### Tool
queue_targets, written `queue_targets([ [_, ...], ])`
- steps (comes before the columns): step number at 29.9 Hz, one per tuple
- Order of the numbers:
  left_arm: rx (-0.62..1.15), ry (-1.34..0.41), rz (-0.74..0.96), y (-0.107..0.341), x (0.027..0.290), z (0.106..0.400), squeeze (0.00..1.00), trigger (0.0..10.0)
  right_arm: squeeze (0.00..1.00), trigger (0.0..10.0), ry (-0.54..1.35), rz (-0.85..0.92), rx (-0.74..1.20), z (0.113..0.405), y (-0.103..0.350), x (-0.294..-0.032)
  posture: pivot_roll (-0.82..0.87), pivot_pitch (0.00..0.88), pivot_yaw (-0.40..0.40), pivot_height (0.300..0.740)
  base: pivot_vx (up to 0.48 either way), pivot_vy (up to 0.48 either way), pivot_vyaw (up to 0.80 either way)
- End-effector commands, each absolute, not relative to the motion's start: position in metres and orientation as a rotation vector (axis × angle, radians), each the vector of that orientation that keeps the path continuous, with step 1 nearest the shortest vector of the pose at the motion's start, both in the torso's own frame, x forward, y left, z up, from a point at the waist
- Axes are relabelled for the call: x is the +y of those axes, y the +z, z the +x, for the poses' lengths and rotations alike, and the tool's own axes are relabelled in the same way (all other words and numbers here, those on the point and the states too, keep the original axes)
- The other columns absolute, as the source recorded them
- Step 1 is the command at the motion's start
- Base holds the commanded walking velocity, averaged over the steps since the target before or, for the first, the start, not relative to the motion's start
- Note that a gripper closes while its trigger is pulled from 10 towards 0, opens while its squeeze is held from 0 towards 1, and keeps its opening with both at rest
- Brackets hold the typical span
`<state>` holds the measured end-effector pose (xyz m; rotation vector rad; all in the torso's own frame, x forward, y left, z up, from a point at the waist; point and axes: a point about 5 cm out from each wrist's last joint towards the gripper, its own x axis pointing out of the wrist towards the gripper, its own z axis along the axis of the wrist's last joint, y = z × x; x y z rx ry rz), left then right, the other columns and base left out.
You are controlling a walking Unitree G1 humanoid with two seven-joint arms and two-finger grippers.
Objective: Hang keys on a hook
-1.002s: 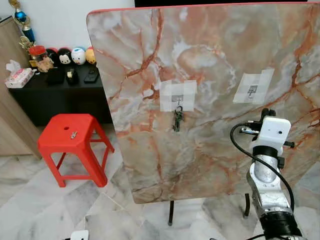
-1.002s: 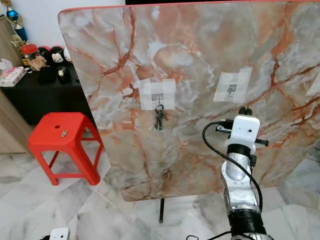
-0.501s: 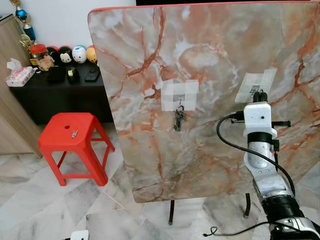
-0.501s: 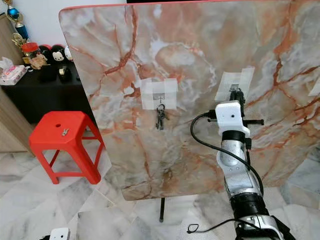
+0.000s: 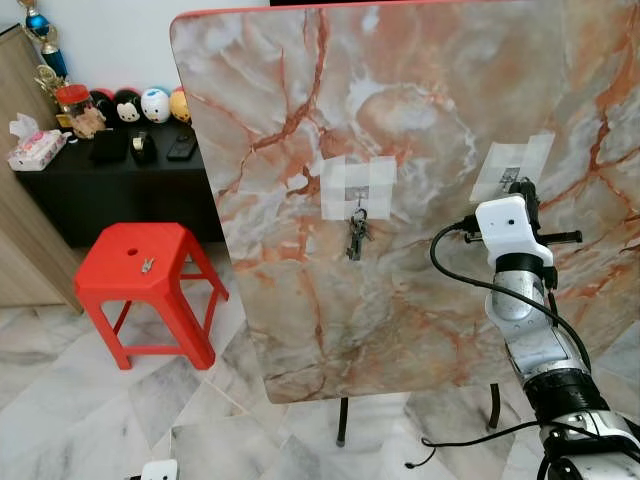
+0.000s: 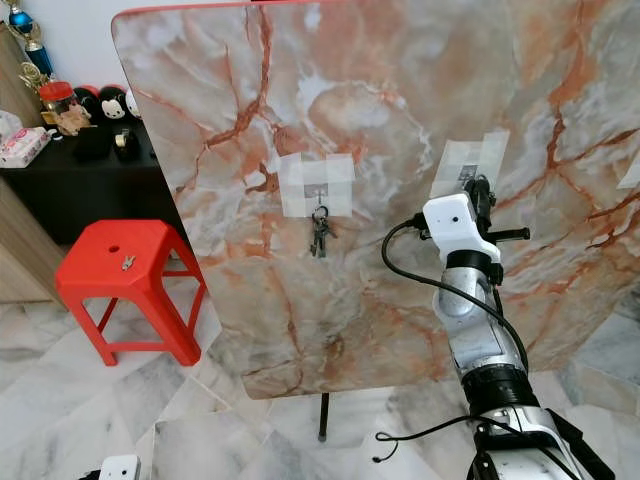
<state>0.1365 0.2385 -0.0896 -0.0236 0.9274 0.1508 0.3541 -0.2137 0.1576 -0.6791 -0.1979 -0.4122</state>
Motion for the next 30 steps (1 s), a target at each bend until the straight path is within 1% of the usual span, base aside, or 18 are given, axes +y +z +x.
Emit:
queue_targets([
  [1,0.938,0.155,-0.022,-0.091,0.24,0.133,0.0,10.0,0.0,10.0,-0.415,-0.692,-0.206,0.357,0.163,-0.213,-0.07,0.0,0.005,0.74,0.0,0.0,0.0],
  [9,0.938,0.154,-0.016,-0.09,0.241,0.133,0.0,10.0,0.0,10.0,-0.368,-0.732,-0.159,0.359,0.153,-0.207,-0.07,0.003,0.01,0.74,0.0,0.0,0.0],
  [30,0.935,0.151,-0.017,-0.09,0.241,0.133,0.0,10.0,0.0,10.0,-0.328,-0.741,-0.128,0.366,0.15,-0.204,-0.07,0.005,0.011,0.74,0.0,0.0,0.0],
])
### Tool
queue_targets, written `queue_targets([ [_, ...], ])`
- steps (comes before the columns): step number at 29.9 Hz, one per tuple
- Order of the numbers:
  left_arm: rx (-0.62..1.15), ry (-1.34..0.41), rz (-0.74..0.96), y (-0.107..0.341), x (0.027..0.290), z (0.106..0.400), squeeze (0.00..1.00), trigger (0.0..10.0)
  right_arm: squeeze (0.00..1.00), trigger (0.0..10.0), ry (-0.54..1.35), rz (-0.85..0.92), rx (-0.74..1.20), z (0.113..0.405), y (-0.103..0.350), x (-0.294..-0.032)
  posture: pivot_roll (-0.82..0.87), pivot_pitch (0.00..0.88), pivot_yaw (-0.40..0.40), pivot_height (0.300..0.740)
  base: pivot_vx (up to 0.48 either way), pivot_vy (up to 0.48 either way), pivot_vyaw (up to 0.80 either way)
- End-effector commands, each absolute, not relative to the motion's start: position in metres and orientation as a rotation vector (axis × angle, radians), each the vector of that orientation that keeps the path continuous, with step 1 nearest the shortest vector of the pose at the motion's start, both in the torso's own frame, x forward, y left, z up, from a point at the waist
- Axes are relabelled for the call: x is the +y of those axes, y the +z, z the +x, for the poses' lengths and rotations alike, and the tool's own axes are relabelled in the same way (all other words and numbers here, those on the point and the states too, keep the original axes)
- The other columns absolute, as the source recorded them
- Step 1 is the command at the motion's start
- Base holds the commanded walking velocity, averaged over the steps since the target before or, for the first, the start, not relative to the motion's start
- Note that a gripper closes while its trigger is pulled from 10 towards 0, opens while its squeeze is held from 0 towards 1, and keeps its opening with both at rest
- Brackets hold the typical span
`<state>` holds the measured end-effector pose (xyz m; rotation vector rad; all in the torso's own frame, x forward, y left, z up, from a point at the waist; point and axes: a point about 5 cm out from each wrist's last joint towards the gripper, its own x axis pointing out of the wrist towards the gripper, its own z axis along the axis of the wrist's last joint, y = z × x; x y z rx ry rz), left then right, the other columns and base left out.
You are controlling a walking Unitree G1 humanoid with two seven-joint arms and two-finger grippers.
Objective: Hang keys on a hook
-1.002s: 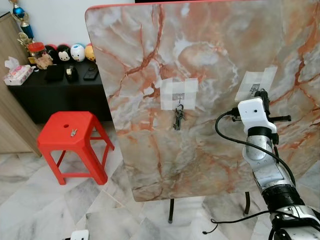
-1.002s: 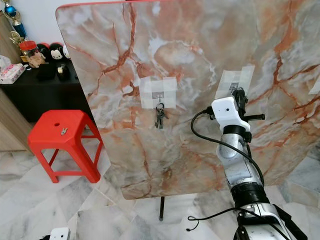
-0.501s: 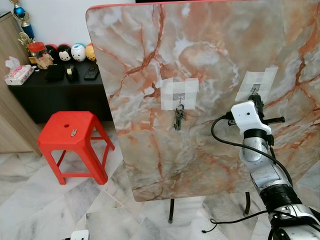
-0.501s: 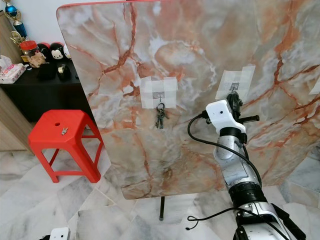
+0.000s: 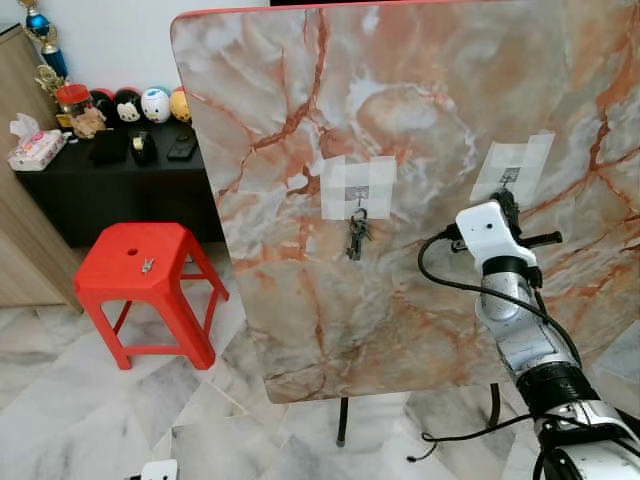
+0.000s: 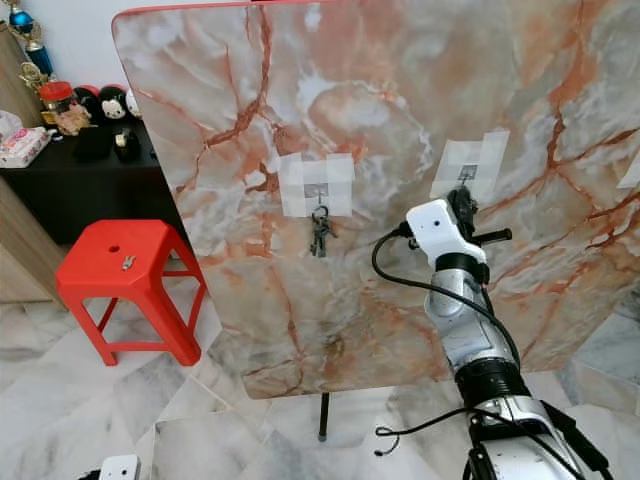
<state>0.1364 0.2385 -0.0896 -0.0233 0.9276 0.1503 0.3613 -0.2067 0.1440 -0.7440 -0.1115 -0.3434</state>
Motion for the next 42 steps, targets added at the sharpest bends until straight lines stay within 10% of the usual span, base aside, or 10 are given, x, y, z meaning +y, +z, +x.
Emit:
queue_targets([
  [1,0.935,0.151,-0.017,-0.09,0.241,0.133,0.0,10.0,0.0,10.0,-0.327,-0.74,-0.128,0.366,0.15,-0.204,-0.07,0.004,0.012,0.74,0.0,0.0,0.0],
  [11,0.938,0.15,-0.012,-0.09,0.241,0.133,0.0,10.0,0.0,10.0,-0.316,-0.663,-0.125,0.364,0.146,-0.201,-0.07,0.004,0.014,0.74,0.0,0.0,0.0],
  [12,0.938,0.15,-0.012,-0.09,0.241,0.133,0.0,10.0,0.25,10.0,-0.313,-0.655,-0.126,0.364,0.146,-0.201,-0.07,0.005,0.014,0.74,0.0,0.0,0.0],
  [13,0.938,0.15,-0.012,-0.09,0.241,0.133,0.0,10.0,0.25,10.0,-0.31,-0.65,-0.126,0.363,0.146,-0.2,-0.07,0.005,0.014,0.74,0.0,0.0,0.0],
  [14,0.938,0.15,-0.012,-0.09,0.241,0.133,0.0,10.0,0.94,10.0,-0.302,-0.637,-0.13,0.363,0.146,-0.199,-0.07,0.003,0.014,0.74,0.0,0.0,0.0],
  [16,0.937,0.15,-0.012,-0.09,0.241,0.133,0.0,10.0,1.0,10.0,-0.295,-0.634,-0.136,0.363,0.145,-0.198,-0.07,0.005,0.015,0.74,0.0,0.0,0.0],
  [31,0.939,0.146,-0.012,-0.09,0.241,0.133,0.0,10.0,1.0,10.0,-0.242,-0.609,-0.174,0.345,0.133,-0.192,-0.08,0.003,0.013,0.74,0.0,0.0,0.0],
  [32,0.939,0.146,-0.012,-0.09,0.241,0.133,0.0,10.0,0.83,10.0,-0.235,-0.608,-0.171,0.342,0.13,-0.192,-0.08,0.003,0.011,0.74,0.0,0.0,0.0],
  [34,0.939,0.145,-0.012,-0.09,0.241,0.133,0.0,10.0,0.0,10.0,-0.222,-0.571,-0.15,0.334,0.122,-0.193,-0.08,0.003,0.01,0.74,0.0,0.0,0.0],
  [42,0.942,0.135,-0.004,-0.09,0.242,0.135,0.0,10.0,0.0,10.0,-0.244,-0.12,0.391,0.264,0.008,-0.203,-0.13,0.012,0.025,0.74,0.0,0.0,0.0],
])
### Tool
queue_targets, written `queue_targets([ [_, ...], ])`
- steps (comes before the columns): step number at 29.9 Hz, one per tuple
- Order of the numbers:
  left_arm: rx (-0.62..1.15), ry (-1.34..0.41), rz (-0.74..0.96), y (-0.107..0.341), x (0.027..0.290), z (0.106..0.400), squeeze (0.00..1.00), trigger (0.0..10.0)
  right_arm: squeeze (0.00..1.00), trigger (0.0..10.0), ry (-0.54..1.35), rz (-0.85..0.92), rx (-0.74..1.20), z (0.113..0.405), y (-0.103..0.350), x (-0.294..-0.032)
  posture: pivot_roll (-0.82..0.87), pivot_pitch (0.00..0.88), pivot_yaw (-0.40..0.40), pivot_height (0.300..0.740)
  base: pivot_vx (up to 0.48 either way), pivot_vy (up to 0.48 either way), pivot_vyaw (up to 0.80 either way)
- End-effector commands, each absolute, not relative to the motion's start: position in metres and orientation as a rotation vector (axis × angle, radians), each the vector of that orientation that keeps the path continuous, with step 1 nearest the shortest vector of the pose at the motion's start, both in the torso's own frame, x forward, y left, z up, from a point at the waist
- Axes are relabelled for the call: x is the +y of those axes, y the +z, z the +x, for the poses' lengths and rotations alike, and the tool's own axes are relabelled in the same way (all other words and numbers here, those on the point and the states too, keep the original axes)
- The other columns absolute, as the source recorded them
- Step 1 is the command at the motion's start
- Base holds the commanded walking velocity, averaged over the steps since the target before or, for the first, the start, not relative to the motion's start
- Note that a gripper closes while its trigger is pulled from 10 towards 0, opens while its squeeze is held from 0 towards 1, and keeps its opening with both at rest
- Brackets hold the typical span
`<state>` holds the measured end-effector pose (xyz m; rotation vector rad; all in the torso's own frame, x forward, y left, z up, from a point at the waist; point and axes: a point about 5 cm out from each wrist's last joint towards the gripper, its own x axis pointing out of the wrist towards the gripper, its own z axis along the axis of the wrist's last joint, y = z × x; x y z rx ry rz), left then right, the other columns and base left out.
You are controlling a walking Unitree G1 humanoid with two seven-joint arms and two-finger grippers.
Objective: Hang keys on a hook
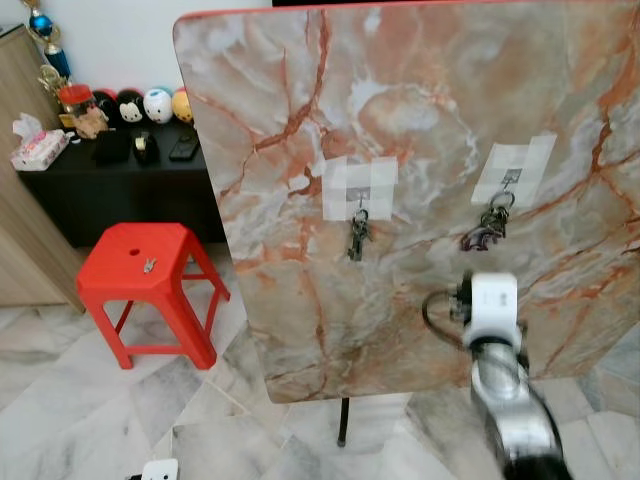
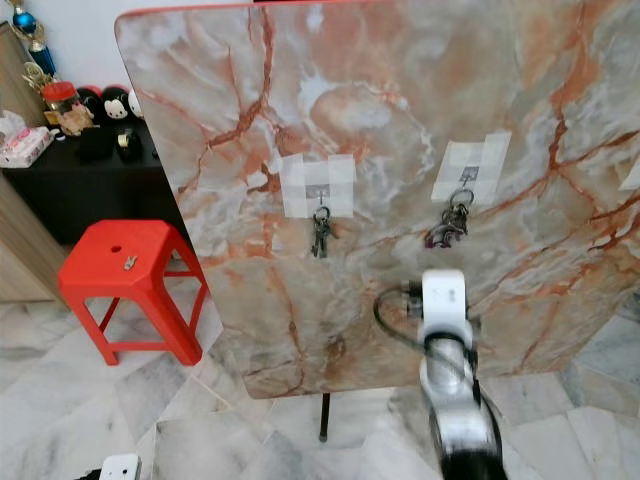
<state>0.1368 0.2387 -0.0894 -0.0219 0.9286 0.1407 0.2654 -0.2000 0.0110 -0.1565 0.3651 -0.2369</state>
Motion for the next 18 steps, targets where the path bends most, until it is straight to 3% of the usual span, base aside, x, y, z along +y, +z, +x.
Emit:
queue_targets([
  [1,0.941,0.134,-0.003,-0.089,0.242,0.135,0.0,10.0,0.0,10.0,-0.251,-0.091,0.479,0.249,-0.013,-0.205,-0.13,0.009,0.027,0.74,0.0,0.0,0.0],
  [7,0.941,0.132,0.001,-0.089,0.243,0.137,0.0,10.0,0.0,10.0,-0.314,0.021,0.672,0.216,-0.05,-0.208,-0.12,0.005,0.04,0.74,0.0,0.0,0.0],
  [12,0.96,0.11,0.029,-0.089,0.243,0.137,0.0,10.0,0.0,10.0,-0.161,0.008,0.816,0.194,-0.072,-0.197,-0.14,0.003,0.044,0.74,0.0,0.0,0.0],
  [13,0.997,-0.046,0.175,-0.088,0.24,0.141,0.0,10.0,0.0,10.0,-0.071,-0.096,0.933,0.175,-0.084,-0.196,-0.15,0.0,0.036,0.74,0.0,0.0,0.0],
  [18,1.011,-0.085,0.213,-0.089,0.238,0.142,0.0,10.0,0.0,10.0,-0.053,-0.074,1.002,0.162,-0.09,-0.201,-0.11,0.0,0.021,0.74,0.0,0.0,0.0],
])
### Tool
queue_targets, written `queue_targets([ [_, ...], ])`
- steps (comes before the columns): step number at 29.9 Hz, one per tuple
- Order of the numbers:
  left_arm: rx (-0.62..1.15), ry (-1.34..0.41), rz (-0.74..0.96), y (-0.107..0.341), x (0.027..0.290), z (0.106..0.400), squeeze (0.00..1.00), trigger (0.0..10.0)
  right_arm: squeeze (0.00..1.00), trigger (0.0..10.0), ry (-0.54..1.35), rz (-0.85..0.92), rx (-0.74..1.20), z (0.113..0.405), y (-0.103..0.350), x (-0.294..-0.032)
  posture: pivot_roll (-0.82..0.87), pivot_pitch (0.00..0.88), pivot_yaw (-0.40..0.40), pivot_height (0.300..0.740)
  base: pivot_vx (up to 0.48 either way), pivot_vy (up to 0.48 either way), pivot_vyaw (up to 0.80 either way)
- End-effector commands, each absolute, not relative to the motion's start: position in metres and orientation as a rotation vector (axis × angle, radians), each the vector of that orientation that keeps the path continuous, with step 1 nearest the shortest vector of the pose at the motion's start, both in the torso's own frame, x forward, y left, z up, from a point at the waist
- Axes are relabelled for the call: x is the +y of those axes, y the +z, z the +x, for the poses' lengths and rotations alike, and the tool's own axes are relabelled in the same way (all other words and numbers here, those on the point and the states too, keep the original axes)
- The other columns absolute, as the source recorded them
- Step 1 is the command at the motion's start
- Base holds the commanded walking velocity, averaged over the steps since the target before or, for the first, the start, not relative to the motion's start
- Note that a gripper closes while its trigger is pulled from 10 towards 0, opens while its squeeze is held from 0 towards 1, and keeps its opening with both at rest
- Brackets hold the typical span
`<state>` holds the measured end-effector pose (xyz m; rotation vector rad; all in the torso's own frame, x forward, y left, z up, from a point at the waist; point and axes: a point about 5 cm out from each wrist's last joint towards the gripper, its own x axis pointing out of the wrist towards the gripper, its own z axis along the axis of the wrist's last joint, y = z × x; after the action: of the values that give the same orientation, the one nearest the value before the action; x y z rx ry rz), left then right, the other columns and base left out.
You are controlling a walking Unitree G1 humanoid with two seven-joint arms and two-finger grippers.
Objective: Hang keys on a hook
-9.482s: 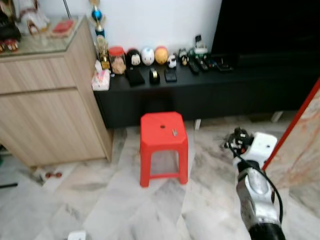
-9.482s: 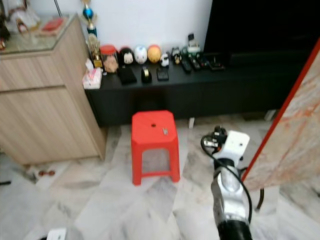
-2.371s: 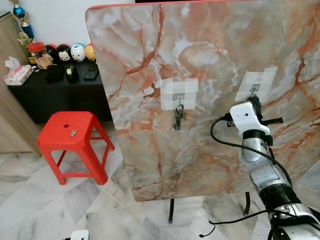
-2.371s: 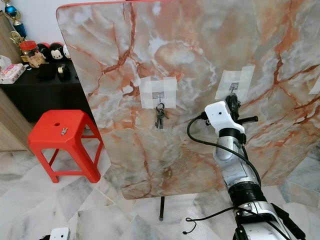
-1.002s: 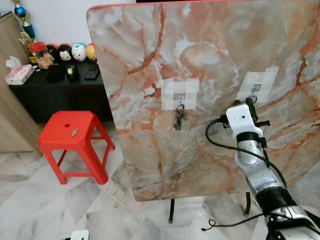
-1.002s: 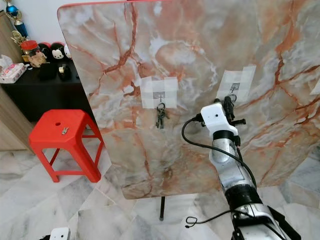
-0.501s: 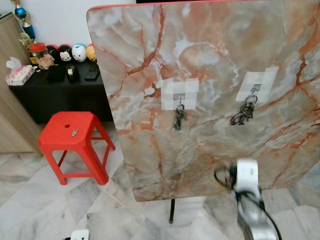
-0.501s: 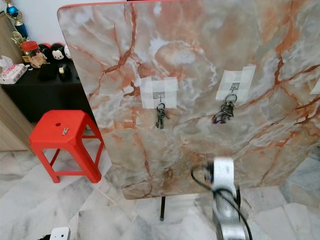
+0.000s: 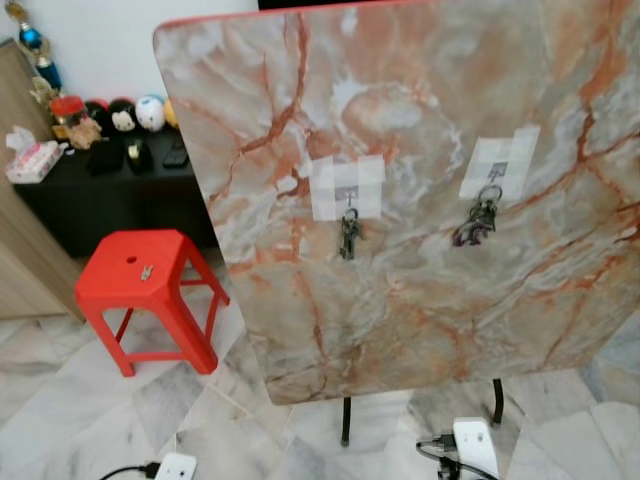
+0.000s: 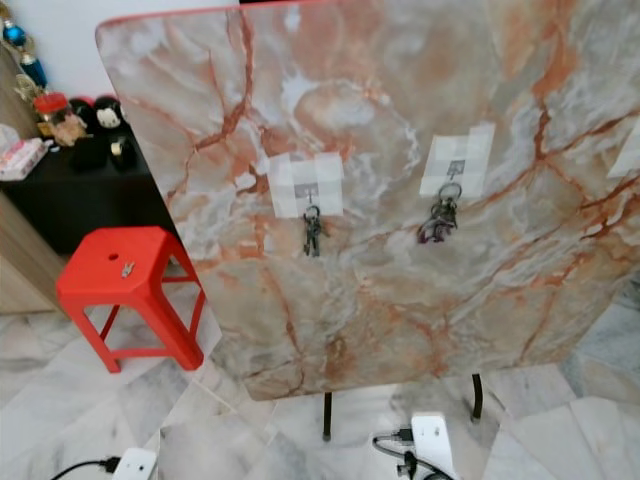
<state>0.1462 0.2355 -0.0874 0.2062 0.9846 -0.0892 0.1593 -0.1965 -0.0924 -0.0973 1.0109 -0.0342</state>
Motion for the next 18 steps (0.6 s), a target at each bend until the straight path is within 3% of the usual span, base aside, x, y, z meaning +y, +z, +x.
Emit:
queue_targets([
  [1,1.013,-0.057,0.194,-0.089,0.238,0.141,0.0,10.0,0.0,10.0,-0.093,-0.018,0.985,0.164,-0.089,-0.203,-0.1,0.0,0.02,0.74,0.0,0.0,0.0],
  [5,1.024,0.057,0.101,-0.091,0.241,0.136,0.0,10.0,0.0,10.0,-0.153,0.035,0.991,0.163,-0.09,-0.203,-0.12,0.0,0.017,0.74,0.0,0.0,0.0],
  [18,1.015,0.069,0.052,-0.091,0.241,0.135,0.0,10.0,0.0,10.0,-0.076,-0.013,1.043,0.15,-0.1,-0.169,-0.13,0.016,0.022,0.74,0.0,0.0,0.0],
])
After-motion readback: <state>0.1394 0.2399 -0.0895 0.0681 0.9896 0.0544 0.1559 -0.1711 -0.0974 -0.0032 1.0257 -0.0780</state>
